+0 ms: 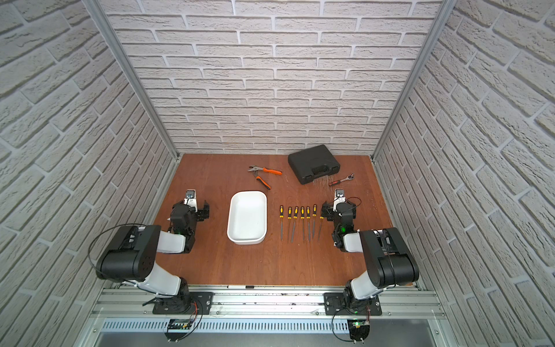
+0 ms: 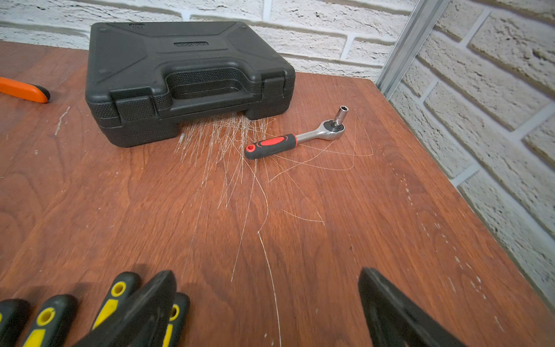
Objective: Take the file tool out of the storage box
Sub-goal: Reset both arms
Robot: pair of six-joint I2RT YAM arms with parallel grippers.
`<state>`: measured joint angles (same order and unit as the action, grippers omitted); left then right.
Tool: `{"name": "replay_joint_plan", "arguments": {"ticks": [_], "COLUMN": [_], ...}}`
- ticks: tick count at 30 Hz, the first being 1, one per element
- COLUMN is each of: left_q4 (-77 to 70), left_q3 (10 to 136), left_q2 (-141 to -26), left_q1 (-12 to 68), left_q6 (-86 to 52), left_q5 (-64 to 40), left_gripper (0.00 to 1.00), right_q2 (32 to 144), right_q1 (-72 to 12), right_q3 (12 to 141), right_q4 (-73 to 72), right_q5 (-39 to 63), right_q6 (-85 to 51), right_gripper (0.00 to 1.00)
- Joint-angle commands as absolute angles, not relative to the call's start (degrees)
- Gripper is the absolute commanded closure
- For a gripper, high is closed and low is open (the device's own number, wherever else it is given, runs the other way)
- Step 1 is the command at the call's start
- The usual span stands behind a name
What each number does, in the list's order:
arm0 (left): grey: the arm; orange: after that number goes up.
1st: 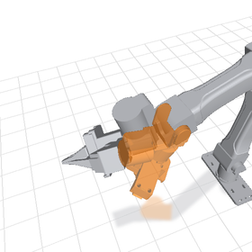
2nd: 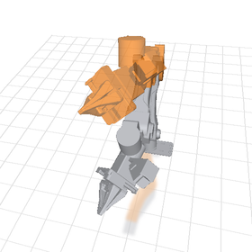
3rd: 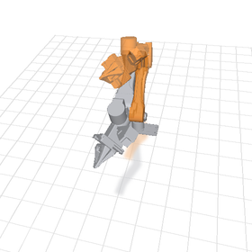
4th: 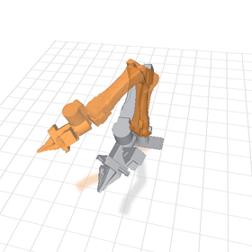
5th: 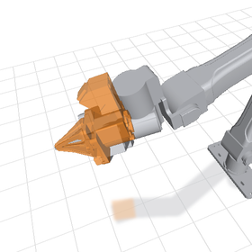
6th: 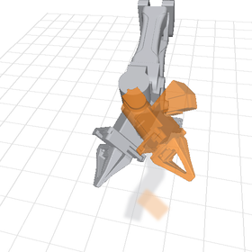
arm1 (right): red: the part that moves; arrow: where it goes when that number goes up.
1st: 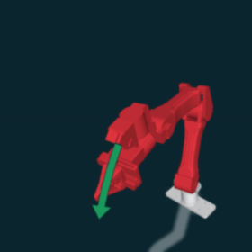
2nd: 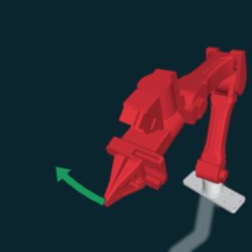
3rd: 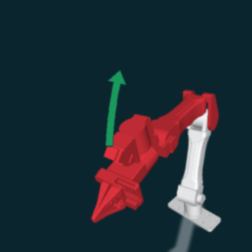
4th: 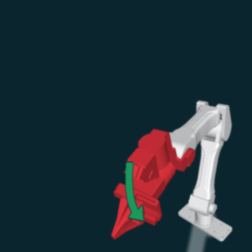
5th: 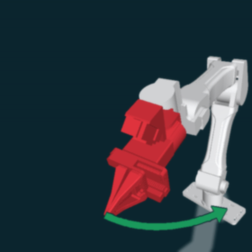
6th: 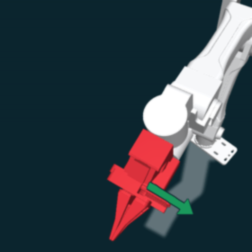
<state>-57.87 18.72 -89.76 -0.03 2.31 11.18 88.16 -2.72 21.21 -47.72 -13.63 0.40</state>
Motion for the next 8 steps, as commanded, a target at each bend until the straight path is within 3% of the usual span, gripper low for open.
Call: {"name": "replay_joint_plan", "arguments": {"ticks": [1, 8], "left_q4": [-54.1, -50.6], "left_q3": [20.3, 22.1], "left_q2": [-88.9, -88.9], "left_q1": [-0.8, -2.7], "left_q6": [0.9, -0.5], "left_q5": [8.6, 6.0], "left_gripper": [0.02, 0.01], "right_q2": [86.9, 86.9], "right_q1": [-2.5, -0.8], "right_q3": [22.0, 22.7], "right_q4": [-49.4, -47.9], "right_q5": [-13.3, -9.7], "right_q6": [0.4, -0.2], "right_gripper": [0.01, 0.01]}}
